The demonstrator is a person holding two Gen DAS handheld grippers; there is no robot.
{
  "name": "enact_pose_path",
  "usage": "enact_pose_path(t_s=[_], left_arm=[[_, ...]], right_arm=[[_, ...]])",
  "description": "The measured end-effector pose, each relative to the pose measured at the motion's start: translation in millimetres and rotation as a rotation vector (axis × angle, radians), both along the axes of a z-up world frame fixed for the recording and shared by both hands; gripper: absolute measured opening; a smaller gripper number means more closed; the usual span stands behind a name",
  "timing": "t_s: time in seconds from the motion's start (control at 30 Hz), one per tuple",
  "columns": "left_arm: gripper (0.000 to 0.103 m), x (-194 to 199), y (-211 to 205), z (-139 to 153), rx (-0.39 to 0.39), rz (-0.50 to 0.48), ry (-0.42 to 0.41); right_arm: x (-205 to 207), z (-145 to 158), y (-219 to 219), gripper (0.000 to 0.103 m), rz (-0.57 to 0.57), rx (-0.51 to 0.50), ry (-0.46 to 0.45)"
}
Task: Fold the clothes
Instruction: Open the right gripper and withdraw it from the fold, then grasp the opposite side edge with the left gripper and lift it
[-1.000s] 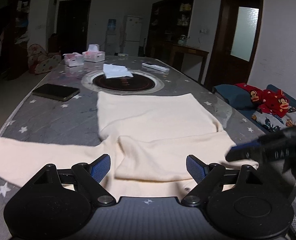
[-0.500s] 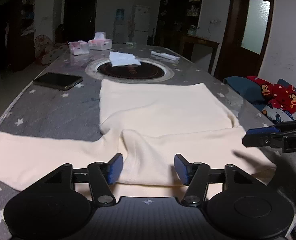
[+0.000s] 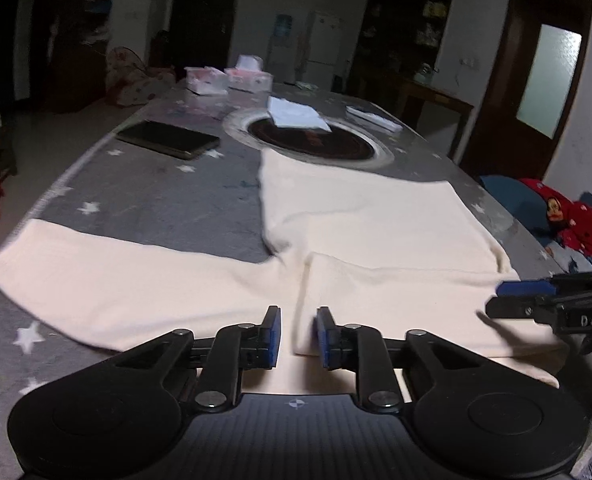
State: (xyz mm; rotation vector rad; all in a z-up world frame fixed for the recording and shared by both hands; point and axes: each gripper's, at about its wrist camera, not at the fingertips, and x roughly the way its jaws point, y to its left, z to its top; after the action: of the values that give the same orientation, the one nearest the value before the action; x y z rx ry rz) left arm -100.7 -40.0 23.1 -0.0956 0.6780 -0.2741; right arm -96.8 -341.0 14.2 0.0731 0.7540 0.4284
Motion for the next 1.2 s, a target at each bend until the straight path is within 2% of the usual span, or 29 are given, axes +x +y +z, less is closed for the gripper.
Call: enact_pose_path(t_s=[0.03,0.1,0.13,0.2,0.37,0.57,0.67,0.77,0.87,0.93,1.07,1.2], left_arm=[[0.023,-1.5,5.2,1.9,-0.001,0.020,-0.008],[0.027,-0.5,18.1,5.8,0.004,0.082,-0.020],[0.038,0.9,26.9,7.1,0.010,0.128,-0.024],[0.049,4.5,45.9,8.7,0.028,0.230,-0.030],[0.056,19.2,89.5,4.1,0.093,0.445,-0.022],[0.056,33.9,125.9,-8.3,0.053,0.551,0.020],[0.054,38.7,130.5,-12.1,0.045,0.551,0.020],[0.044,42.4,133.1,-13.9,0.057,0.546,0.009],[0.029,45.6,136.0,-14.8,0.061,0.546,-0.001],[0.015,47.4,137.3,-13.6,0.044,0.541,-0.002],[0.010,45.7,134.8,-2.9,-0.010,0.523,-0.026],[0.010,39.2,109.2,26.4,-0.043,0.424,-0.099]], right_arm=[[-0.5,-0.5,2.2,0.060,0.005,0.000,-0.003],[-2.2,-1.6,7.7,0.062,0.014,-0.024,-0.019],[-3.2,-2.1,10.6,0.065,0.018,-0.039,-0.028],[-5.0,-3.6,15.3,0.076,0.030,-0.058,-0.042],[-9.5,-7.3,26.3,0.088,0.063,-0.099,-0.074],[-11.1,-11.0,33.1,0.098,0.079,-0.114,-0.092],[-10.9,-12.2,33.8,0.102,0.082,-0.110,-0.094],[-10.6,-14.0,35.2,0.103,0.082,-0.109,-0.099],[-10.8,-14.3,34.8,0.103,0.081,-0.104,-0.101],[-10.5,-14.9,33.9,0.103,0.081,-0.098,-0.102],[-11.0,-15.7,35.3,0.103,0.082,-0.107,-0.105],[-11.4,-16.3,36.5,0.103,0.082,-0.114,-0.108]])
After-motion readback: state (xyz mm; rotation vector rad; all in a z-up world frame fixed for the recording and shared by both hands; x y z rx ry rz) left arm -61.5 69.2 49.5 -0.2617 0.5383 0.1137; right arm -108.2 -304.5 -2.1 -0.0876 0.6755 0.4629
